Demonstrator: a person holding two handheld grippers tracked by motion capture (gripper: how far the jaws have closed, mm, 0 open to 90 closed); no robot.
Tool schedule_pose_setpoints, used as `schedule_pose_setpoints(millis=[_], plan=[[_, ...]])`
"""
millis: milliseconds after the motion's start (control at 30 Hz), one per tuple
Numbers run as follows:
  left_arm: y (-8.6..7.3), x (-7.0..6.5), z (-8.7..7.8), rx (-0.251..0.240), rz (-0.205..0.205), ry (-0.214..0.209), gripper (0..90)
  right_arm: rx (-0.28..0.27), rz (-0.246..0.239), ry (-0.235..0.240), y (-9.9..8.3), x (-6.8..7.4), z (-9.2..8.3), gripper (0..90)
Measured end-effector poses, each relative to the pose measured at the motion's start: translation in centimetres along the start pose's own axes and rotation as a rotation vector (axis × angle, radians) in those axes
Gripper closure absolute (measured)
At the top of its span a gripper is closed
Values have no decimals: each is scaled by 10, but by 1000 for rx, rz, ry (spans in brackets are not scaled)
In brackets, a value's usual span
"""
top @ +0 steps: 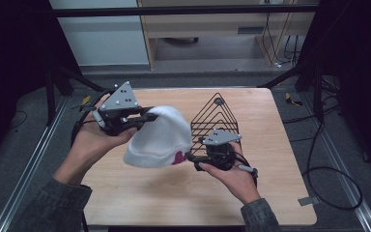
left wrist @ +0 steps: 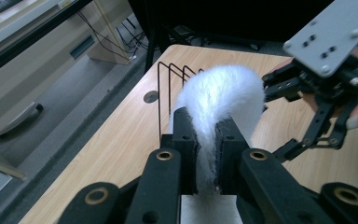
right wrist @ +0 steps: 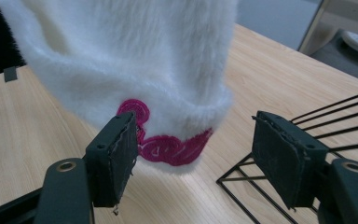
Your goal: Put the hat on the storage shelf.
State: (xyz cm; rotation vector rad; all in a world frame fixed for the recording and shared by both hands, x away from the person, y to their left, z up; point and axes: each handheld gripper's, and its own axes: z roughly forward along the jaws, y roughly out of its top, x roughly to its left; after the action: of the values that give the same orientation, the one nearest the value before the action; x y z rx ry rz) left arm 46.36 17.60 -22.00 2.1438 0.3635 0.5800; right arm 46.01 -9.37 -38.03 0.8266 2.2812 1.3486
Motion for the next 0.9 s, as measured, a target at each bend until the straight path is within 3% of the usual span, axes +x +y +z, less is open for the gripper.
schedule_pose_setpoints(millis=[233, 400, 533, 633, 900], plan=[[3, 0, 0, -2, 5, -16, 818, -5, 19, 61, 2, -4, 10, 341], [4, 2, 4, -20, -10, -22, 818, -1, 14, 87, 3, -3, 13, 490], [7, 0, 6, -26, -12, -25, 818, 3, 2, 91, 3, -2, 12, 654], [8, -1, 8, -26, -14, -23, 818, 4, -8, 93, 3, -2, 12, 718], [9, -1, 9, -23, -20, -6, 817, 3, -16, 74, 2, -4, 2, 777]])
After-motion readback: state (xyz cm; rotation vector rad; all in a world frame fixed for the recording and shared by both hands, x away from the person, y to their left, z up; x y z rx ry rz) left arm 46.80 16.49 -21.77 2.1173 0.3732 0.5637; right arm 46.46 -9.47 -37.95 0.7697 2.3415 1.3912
